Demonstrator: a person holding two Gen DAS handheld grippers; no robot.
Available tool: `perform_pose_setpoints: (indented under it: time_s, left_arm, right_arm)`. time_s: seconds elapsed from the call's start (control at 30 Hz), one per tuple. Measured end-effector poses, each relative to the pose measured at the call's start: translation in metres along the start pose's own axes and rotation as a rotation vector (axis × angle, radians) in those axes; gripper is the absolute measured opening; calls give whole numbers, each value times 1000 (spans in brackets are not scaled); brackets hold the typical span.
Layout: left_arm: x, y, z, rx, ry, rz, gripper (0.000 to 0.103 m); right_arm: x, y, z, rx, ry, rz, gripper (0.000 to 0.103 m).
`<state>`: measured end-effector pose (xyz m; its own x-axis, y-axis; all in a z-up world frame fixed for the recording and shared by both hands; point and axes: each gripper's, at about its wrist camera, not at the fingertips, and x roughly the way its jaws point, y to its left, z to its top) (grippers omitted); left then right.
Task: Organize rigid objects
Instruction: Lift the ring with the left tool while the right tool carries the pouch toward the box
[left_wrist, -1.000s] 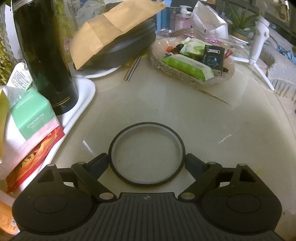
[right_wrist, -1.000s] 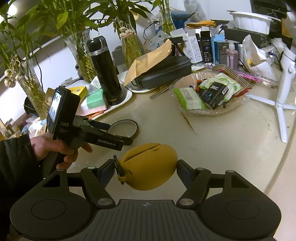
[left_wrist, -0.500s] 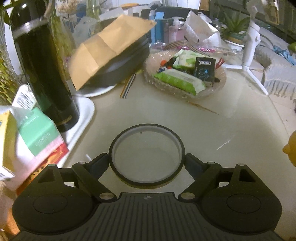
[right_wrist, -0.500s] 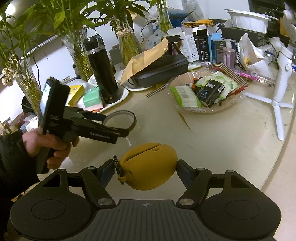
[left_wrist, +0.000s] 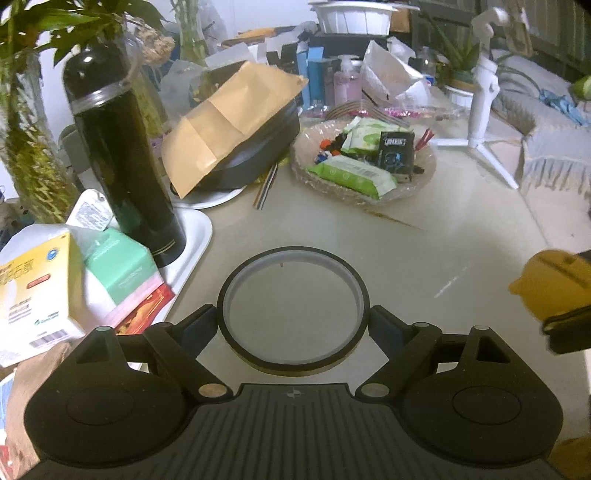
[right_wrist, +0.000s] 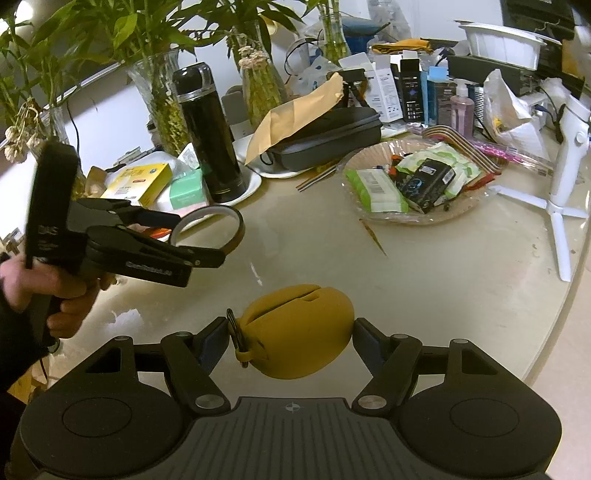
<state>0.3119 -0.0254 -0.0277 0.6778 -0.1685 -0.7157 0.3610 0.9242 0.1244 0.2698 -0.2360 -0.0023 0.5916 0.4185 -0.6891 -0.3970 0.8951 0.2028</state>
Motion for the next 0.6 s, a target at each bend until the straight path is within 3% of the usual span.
perform_pose_setpoints:
  time_s: [0.6]
  left_arm:
    - [-61, -8, -18, -105, -54, -33, 89]
  right_arm:
    - [-5, 20, -4, -19, -11, 36, 75]
